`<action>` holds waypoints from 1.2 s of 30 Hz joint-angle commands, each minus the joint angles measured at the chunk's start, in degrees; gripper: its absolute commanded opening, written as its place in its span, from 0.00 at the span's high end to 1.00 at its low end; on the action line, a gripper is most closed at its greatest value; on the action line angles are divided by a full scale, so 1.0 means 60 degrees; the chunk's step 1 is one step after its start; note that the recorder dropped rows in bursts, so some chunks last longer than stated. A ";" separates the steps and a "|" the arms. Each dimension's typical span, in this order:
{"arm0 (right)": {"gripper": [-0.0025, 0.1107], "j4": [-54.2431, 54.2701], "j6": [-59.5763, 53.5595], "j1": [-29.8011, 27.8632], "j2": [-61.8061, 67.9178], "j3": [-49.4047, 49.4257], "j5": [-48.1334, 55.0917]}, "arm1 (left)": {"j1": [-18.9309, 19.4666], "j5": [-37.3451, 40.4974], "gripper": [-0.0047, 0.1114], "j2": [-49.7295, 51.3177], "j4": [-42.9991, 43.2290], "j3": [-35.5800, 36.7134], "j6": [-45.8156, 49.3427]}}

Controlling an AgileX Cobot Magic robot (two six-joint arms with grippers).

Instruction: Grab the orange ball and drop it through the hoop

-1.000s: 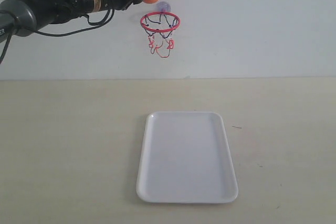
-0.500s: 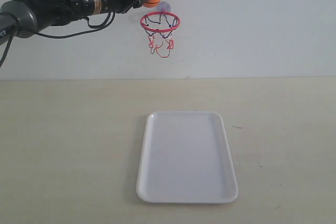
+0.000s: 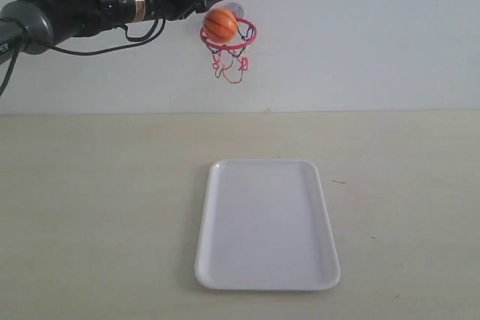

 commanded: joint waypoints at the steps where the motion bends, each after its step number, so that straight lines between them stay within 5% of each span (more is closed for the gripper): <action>1: 0.98 -0.0017 -0.0013 0.0017 -0.0048 -0.0004 -0.0047 | -0.0039 -0.0102 0.32 -0.0029 0.0023 -0.0048 -0.0072; 10: 0.98 -0.0017 -0.0013 0.0017 -0.0048 -0.0004 -0.0047 | -0.0039 -0.0312 0.36 -0.0029 0.0023 -0.0048 -0.0072; 15: 0.98 -0.0017 -0.0013 0.0017 -0.0048 -0.0004 -0.0047 | 0.0095 -0.0454 0.92 -0.0147 0.0206 -0.0048 -0.0074; 23: 0.98 -0.0017 -0.0013 0.0017 -0.0048 -0.0004 -0.0047 | 0.0539 -0.1697 0.92 -0.0530 0.0206 -0.0048 -0.0562; 34: 0.98 -0.0017 -0.0013 0.0017 -0.0048 -0.0004 -0.0047 | 0.1191 -0.6232 0.92 -0.0677 0.0206 0.0632 -0.1210; 36: 0.98 -0.0017 -0.0013 0.0017 -0.0048 -0.0004 -0.0047 | 0.1191 -0.6232 0.92 -0.0699 0.0206 0.0920 -0.1210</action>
